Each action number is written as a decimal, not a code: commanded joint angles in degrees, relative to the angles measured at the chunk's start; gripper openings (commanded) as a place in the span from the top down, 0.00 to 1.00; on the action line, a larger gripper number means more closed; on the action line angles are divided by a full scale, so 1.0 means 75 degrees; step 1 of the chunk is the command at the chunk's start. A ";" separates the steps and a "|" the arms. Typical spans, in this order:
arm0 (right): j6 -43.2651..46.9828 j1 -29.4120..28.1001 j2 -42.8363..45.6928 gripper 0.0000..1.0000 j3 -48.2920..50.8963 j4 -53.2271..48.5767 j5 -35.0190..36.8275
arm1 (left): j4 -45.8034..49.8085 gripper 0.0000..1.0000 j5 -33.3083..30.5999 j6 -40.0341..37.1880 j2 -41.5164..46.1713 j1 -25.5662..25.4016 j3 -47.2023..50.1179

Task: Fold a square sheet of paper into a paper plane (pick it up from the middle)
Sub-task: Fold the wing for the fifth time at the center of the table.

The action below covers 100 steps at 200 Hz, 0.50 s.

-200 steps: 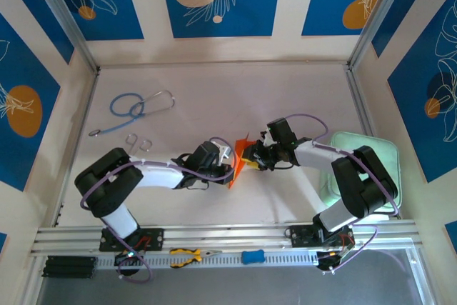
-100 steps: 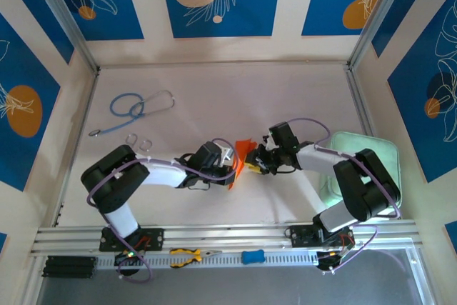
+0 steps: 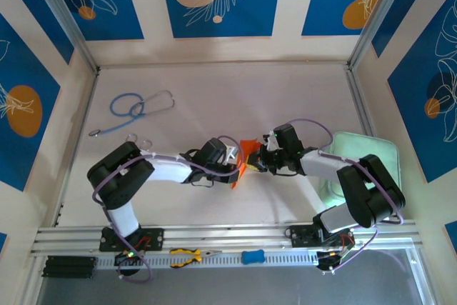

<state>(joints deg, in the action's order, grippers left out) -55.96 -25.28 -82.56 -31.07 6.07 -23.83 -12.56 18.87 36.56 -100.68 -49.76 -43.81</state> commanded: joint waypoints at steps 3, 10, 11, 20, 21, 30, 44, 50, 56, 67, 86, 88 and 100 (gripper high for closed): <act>-0.0079 -0.0034 0.0169 0.94 0.0176 0.0475 -0.0118 | 0.0582 1.00 0.0246 -0.0257 -0.0218 0.0048 -0.0257; -0.0106 -0.0067 0.0172 0.94 0.0186 0.0621 -0.0174 | 0.0610 1.00 0.0259 -0.0261 -0.0245 0.0047 -0.0285; -0.0113 -0.0065 0.0176 0.94 0.0184 0.0639 -0.0180 | 0.0609 1.00 0.0266 -0.0259 -0.0248 0.0048 -0.0292; -0.0120 -0.0095 0.0151 0.95 0.0122 0.0679 -0.0192 | 0.0624 1.00 0.0284 -0.0259 -0.0275 0.0042 -0.0312; -0.0114 -0.0103 0.0142 0.95 0.0117 0.0674 -0.0189 | 0.0622 1.00 0.0290 -0.0264 -0.0275 0.0045 -0.0317; -0.0115 -0.0141 0.0097 0.95 0.0053 0.0655 -0.0156 | 0.0630 1.00 0.0316 -0.0279 -0.0304 0.0044 -0.0344; -0.0137 -0.0194 -0.0048 0.95 -0.0038 0.0702 -0.0125 | 0.0621 1.00 0.0364 -0.0276 -0.0343 0.0048 -0.0380; -0.0142 -0.0212 -0.0116 0.95 -0.0075 0.0735 -0.0113 | 0.0620 1.00 0.0372 -0.0280 -0.0362 0.0048 -0.0393; -0.0158 -0.0218 -0.0190 0.95 -0.0102 0.0741 -0.0055 | 0.0621 1.00 0.0395 -0.0276 -0.0357 0.0046 -0.0404; -0.0222 -0.0257 -0.0326 0.95 -0.0108 0.0803 0.0062 | 0.0608 1.00 0.0429 -0.0259 -0.0368 0.0045 -0.0413; -0.0371 -0.0251 -0.0542 0.95 -0.0064 0.1001 0.0276 | 0.0605 1.00 0.0491 -0.0276 -0.0370 0.0046 -0.0426; -0.0376 -0.0251 -0.0545 0.94 -0.0059 0.1012 0.0302 | 0.0607 1.00 0.0503 -0.0285 -0.0363 0.0048 -0.0427; -0.0408 -0.0253 -0.0604 0.94 -0.0055 0.1003 0.0538 | 0.0567 0.98 0.0539 -0.0303 -0.0374 0.0042 -0.0397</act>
<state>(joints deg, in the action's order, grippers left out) -57.74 -26.89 -85.76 -30.79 12.36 -22.63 -10.11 21.10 35.51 -101.89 -49.74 -45.91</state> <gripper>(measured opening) 0.063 0.064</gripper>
